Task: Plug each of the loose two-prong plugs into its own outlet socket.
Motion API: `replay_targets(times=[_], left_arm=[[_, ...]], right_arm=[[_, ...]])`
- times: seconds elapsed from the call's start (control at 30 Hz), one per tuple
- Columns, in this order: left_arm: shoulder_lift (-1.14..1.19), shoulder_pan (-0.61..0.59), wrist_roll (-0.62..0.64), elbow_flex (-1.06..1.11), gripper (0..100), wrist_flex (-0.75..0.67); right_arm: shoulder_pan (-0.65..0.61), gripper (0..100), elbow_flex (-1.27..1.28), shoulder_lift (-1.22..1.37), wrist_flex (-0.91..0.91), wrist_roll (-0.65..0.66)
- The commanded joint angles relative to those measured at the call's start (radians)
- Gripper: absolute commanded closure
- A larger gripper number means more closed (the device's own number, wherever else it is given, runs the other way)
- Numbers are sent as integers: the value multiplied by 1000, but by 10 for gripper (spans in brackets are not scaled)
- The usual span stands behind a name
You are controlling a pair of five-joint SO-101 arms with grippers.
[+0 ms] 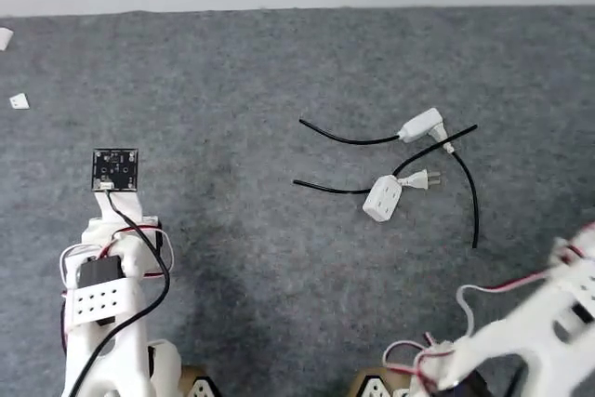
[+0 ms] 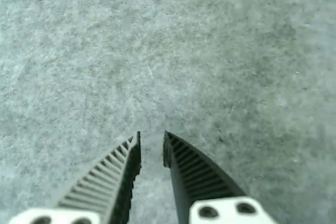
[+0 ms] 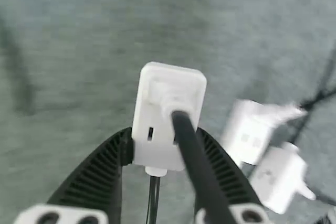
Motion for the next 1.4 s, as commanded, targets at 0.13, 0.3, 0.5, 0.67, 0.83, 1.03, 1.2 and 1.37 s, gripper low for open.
replay_targets(times=[0.13, 0.3, 0.5, 0.67, 0.83, 1.03, 1.2, 1.37], left_arm=[[-17, 52, 6, 5, 934, -21], [-17, 48, 9, 4, 934, -21], [-17, 52, 11, 4, 927, -20], [-17, 48, 11, 5, 854, -18], [-17, 48, 11, 5, 848, -18], [-17, 48, 11, 7, 848, -18], [-17, 48, 11, 7, 847, -18], [-17, 49, 11, 7, 846, -18]], right_arm=[[76, 970, -8, 174, -197, 109], [41, 796, -72, 211, -116, 54], [-82, 829, -210, 94, 137, -161], [-292, 865, -236, -50, 308, -269], [-559, 862, -218, -101, 338, -493], [-780, 861, -126, 16, 97, -781], [-911, 861, -115, 203, -38, -902], [-1007, 861, -146, 329, -148, -910]])
